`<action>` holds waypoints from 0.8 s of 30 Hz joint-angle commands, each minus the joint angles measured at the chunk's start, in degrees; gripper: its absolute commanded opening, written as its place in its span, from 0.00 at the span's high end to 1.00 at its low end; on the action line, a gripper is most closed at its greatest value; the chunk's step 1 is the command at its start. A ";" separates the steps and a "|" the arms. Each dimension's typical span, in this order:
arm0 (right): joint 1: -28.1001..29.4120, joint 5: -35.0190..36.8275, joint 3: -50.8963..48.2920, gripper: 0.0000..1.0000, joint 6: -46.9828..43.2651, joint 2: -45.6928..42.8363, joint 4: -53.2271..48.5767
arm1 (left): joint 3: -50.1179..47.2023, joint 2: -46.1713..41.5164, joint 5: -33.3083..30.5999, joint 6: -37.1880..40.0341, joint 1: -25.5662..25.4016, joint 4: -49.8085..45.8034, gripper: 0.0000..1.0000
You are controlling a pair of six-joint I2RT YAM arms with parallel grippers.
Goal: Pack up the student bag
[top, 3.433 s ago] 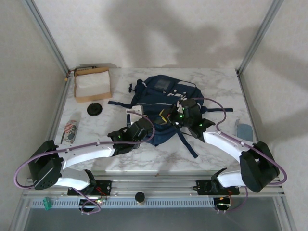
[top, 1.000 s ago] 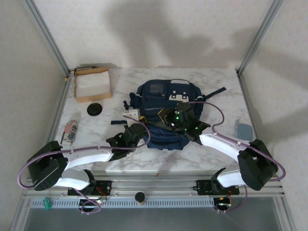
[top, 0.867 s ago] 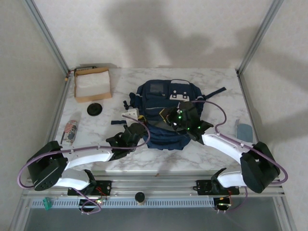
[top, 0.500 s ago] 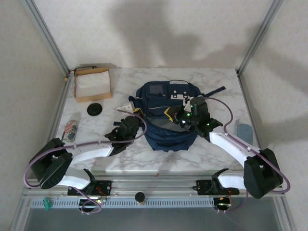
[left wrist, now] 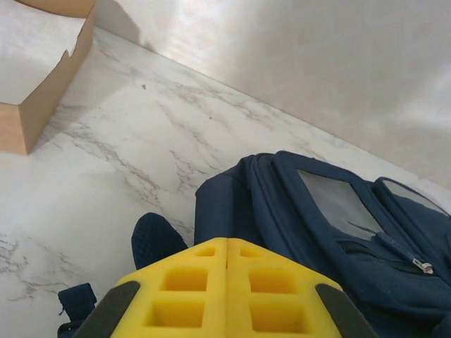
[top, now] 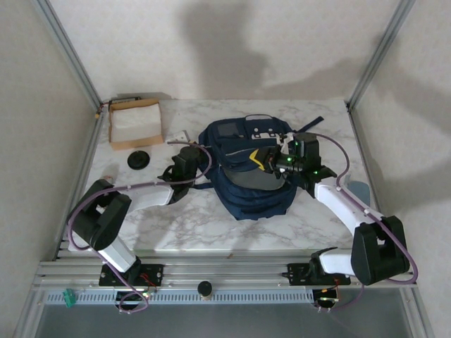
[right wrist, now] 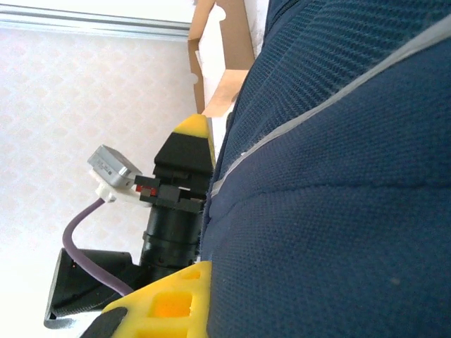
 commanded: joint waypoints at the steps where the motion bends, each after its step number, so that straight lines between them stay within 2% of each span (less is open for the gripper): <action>1: 0.84 -3.55 -0.07 1.00 -2.61 0.99 8.51 | 0.80 -0.27 0.37 0.40 -0.39 -1.43 1.00; 5: 1.05 -2.36 1.43 1.00 -5.04 1.51 5.45 | -1.72 -3.62 3.52 -0.21 -0.56 -3.10 1.00; 8: 1.19 -1.50 2.00 1.00 -5.79 0.91 5.33 | -2.59 -6.02 8.20 -0.91 -1.00 -7.07 1.00; 9: 1.19 -1.53 2.43 1.00 -6.30 0.94 4.70 | -2.80 -6.67 9.40 -0.90 -1.44 -8.47 0.97; 13: 1.21 -3.87 4.48 1.00 -6.84 1.44 4.13 | -3.56 -8.82 12.40 1.02 -4.42 -14.41 0.75; 16: 1.11 -4.30 5.68 1.00 -7.48 1.17 2.49 | -4.70 -9.11 14.40 3.69 -5.83 -14.51 0.61; 24: -0.29 -5.79 9.44 1.00 -10.00 1.80 -1.32 | -4.65 -6.92 18.63 12.55 -5.13 -14.47 0.53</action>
